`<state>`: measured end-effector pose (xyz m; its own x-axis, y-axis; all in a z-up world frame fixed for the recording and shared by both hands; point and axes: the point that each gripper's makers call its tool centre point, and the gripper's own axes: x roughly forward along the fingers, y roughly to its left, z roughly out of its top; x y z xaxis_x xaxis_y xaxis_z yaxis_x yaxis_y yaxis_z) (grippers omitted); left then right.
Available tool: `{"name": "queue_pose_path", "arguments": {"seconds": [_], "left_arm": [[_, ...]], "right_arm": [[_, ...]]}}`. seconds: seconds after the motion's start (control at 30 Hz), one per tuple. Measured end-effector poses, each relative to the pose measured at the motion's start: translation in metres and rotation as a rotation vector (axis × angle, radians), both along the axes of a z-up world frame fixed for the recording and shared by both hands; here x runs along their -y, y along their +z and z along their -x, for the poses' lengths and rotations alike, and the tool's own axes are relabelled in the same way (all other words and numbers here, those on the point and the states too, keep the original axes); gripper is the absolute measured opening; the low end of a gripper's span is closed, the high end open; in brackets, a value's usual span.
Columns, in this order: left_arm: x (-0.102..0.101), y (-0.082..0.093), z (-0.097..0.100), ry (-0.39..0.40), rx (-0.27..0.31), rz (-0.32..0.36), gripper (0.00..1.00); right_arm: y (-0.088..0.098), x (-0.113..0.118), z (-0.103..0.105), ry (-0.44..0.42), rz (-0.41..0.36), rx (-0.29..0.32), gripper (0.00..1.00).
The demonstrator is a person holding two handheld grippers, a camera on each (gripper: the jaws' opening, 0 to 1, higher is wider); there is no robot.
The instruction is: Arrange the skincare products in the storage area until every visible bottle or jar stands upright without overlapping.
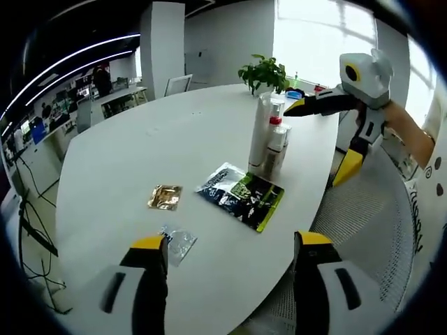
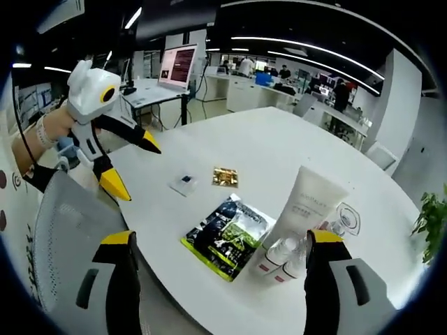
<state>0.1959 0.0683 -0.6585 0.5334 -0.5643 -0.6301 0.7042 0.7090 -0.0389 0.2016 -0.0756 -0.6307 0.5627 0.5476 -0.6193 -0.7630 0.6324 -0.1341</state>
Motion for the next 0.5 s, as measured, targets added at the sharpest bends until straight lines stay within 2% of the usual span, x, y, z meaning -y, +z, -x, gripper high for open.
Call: {"name": "queue_pose_path", "arguments": {"seconds": [0.23, 0.33, 0.4, 0.5], "left_arm": [[0.003, -0.005, -0.004, -0.022, -0.008, 0.018, 0.78], [0.003, -0.006, -0.006, -0.029, -0.010, 0.035, 0.72], [0.003, -0.010, -0.005, -0.043, -0.016, 0.020, 0.74], [-0.001, -0.016, -0.008, -0.043, -0.028, 0.013, 0.70]], "right_arm": [[-0.008, -0.013, 0.003, 0.041, -0.012, -0.029, 0.99], [-0.012, -0.018, 0.004, 0.056, -0.011, -0.044, 0.98], [-0.016, -0.022, 0.006, 0.073, -0.008, -0.057, 0.95], [-0.020, -0.027, 0.008, 0.080, -0.018, -0.075, 0.93]]}}
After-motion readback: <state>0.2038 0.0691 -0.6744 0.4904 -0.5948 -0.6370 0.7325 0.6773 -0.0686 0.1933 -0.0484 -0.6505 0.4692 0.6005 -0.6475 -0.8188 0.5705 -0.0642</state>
